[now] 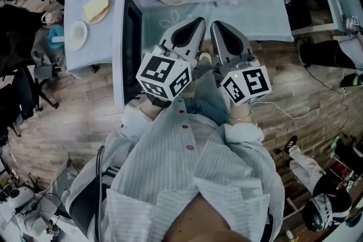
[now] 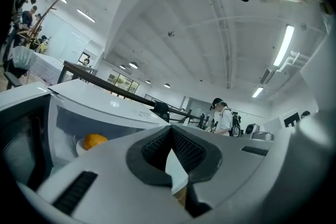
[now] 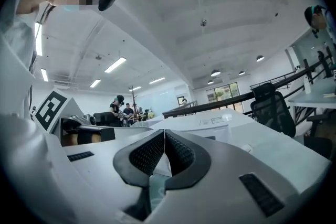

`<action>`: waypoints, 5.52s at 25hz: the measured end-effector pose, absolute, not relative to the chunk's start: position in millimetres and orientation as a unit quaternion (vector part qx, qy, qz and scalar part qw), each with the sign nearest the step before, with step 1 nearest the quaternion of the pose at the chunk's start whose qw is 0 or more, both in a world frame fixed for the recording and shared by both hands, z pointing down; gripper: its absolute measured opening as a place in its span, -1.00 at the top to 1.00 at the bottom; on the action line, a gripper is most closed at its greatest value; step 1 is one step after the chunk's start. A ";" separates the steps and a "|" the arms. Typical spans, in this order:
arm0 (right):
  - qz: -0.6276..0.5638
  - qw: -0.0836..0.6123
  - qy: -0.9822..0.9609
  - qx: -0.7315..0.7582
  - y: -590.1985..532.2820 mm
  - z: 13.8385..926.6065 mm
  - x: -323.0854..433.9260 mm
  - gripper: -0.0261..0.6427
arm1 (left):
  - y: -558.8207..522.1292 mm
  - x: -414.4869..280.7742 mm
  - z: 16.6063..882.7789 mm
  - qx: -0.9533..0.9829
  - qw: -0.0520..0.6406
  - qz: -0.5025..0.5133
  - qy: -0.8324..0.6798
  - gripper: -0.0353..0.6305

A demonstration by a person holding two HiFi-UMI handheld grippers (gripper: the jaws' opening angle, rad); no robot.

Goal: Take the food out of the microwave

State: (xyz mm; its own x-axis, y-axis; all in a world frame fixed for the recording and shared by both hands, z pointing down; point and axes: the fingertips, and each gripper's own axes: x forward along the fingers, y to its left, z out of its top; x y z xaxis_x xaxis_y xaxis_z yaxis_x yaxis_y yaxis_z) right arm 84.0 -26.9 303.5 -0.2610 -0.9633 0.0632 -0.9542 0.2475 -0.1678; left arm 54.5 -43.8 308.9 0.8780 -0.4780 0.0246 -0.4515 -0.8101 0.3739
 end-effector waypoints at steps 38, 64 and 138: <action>-0.136 0.022 0.921 -0.365 -178.8 301.5 113.2 0.83 | -178.0 61.6 303.5 0.839 0.192 -0.067 -0.504 0.87; -0.180 0.033 0.900 -0.395 -180.5 329.4 87.3 0.82 | -190.3 34.1 336.3 0.853 0.253 -0.077 -0.450 0.83; -0.577 0.088 0.666 -0.464 -203.3 558.1 94.2 0.47 | -220.5 12.3 546.5 0.673 0.594 -0.082 -0.432 0.35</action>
